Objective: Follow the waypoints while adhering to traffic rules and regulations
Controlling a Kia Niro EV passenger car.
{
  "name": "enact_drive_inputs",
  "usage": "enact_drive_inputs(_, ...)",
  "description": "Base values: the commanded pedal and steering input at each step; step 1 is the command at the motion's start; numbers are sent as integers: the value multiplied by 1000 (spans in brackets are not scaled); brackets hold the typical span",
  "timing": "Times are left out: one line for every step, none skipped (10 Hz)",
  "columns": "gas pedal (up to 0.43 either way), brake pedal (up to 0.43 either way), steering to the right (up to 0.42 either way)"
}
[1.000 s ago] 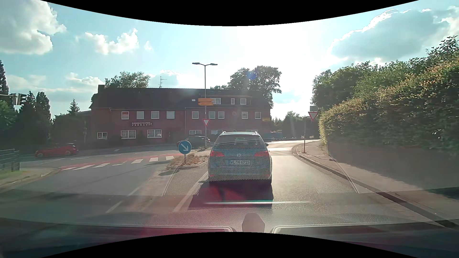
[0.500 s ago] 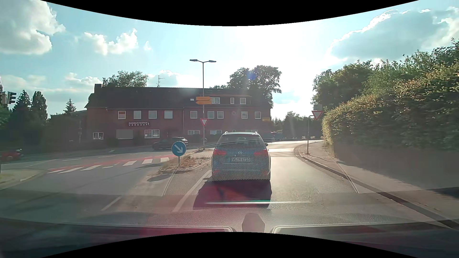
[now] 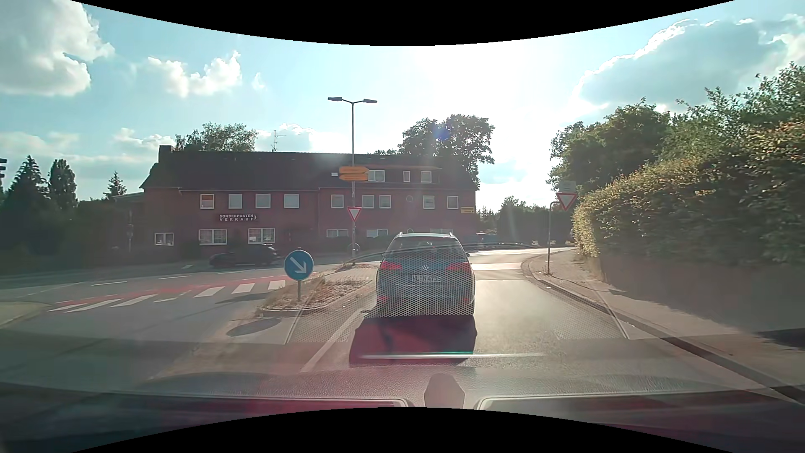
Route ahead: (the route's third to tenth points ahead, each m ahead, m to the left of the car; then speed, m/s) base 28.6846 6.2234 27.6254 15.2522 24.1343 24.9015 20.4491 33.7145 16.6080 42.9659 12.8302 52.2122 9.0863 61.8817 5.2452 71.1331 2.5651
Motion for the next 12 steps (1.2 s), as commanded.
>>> enact_drive_inputs(130,0,5)
enact_drive_inputs(130,0,5)
enact_drive_inputs(130,0,5)
enact_drive_inputs(130,0,5)
enact_drive_inputs(0,0,5)
enact_drive_inputs(0,0,5)
enact_drive_inputs(0,0,5)
enact_drive_inputs(0,0,4)
enact_drive_inputs(0,0,5)
enact_drive_inputs(0,0,5)
enact_drive_inputs(0,0,4)
enact_drive_inputs(0,37,4)
